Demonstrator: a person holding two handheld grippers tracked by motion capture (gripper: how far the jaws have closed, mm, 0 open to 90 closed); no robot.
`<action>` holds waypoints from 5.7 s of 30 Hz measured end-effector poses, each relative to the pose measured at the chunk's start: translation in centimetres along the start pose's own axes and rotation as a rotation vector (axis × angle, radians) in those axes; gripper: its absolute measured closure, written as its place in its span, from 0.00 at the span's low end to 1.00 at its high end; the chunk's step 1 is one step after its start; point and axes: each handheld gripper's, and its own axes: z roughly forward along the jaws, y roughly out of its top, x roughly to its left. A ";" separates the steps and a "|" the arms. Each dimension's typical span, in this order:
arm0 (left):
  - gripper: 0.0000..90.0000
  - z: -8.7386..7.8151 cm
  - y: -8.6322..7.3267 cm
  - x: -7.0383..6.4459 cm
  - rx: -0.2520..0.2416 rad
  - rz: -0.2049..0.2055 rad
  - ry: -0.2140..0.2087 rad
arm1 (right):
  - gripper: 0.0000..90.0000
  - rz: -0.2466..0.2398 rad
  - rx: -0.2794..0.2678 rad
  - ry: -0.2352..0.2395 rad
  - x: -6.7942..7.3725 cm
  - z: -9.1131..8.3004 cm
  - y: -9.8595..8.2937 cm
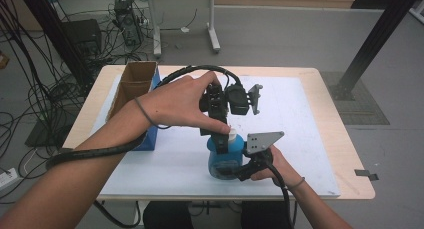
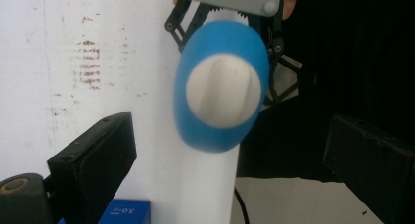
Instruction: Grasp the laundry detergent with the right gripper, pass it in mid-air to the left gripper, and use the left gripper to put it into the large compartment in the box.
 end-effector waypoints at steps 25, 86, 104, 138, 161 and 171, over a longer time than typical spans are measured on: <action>0.06 0.5 1.7 -0.7 0.045 0.028 0.016 | 0.47 -0.006 0.003 0.020 0.0 0.7 0.2; 0.06 1.3 1.3 0.1 0.040 0.006 -0.008 | 0.47 -0.003 -0.006 -0.002 0.1 0.1 0.2; 0.06 1.2 1.2 0.1 0.035 0.009 -0.003 | 0.47 0.004 -0.011 -0.009 0.1 0.1 0.0; 0.07 1.3 0.9 0.1 0.028 0.003 -0.002 | 0.47 -0.004 -0.007 -0.002 0.2 0.4 0.2; 0.06 1.5 1.0 0.0 0.014 0.005 0.011 | 0.47 -0.010 -0.011 -0.004 0.3 0.2 0.5; 0.06 2.3 1.6 -0.2 0.033 0.018 0.010 | 0.47 -0.017 -0.016 -0.004 0.3 0.1 0.7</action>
